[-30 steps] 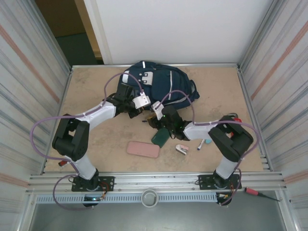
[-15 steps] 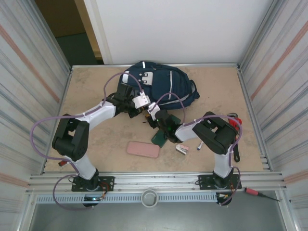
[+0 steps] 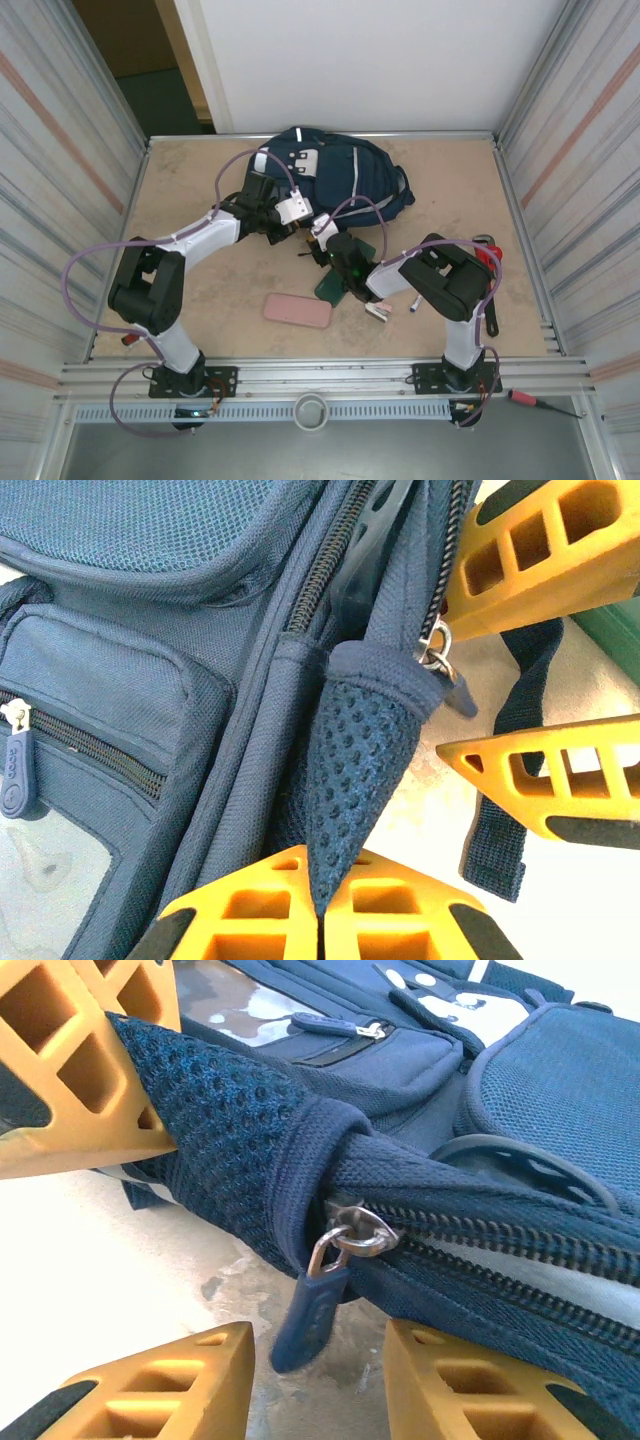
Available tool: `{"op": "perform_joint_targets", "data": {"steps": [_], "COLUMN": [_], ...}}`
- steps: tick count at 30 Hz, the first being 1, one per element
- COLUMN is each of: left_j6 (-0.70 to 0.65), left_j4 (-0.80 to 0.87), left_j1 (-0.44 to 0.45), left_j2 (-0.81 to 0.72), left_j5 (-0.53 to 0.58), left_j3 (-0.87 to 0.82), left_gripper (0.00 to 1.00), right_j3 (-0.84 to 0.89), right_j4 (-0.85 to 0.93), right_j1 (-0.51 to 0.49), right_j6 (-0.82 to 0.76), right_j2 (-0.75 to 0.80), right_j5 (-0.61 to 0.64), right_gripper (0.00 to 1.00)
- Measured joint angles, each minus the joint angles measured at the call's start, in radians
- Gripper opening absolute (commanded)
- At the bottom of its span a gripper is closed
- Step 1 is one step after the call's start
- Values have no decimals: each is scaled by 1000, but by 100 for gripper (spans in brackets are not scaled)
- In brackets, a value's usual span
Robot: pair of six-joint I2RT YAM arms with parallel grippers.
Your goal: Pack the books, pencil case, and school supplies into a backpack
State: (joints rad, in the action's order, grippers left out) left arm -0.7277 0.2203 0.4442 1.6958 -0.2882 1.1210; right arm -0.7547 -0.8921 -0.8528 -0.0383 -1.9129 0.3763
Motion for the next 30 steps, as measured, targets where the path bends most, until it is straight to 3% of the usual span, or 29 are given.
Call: {"op": "perform_joint_targets", "data": {"steps": [11,24,30], "left_j6": [0,0,-1], "left_j4": [0,0,0], "left_j1": [0,0,0], "left_j2": [0,0,0], "left_j5": [0,0,-1], "left_j3": [0,0,0], "left_gripper": [0,0,0], "right_j3": [-3,-19,16], "right_j4": [-23,-22,-33], "right_j1": [0,0,6], "right_j6": [-24,-49,-42], "right_j2": [0,0,15], "right_j5": [33,51,45], "right_gripper": [29,1,0]}}
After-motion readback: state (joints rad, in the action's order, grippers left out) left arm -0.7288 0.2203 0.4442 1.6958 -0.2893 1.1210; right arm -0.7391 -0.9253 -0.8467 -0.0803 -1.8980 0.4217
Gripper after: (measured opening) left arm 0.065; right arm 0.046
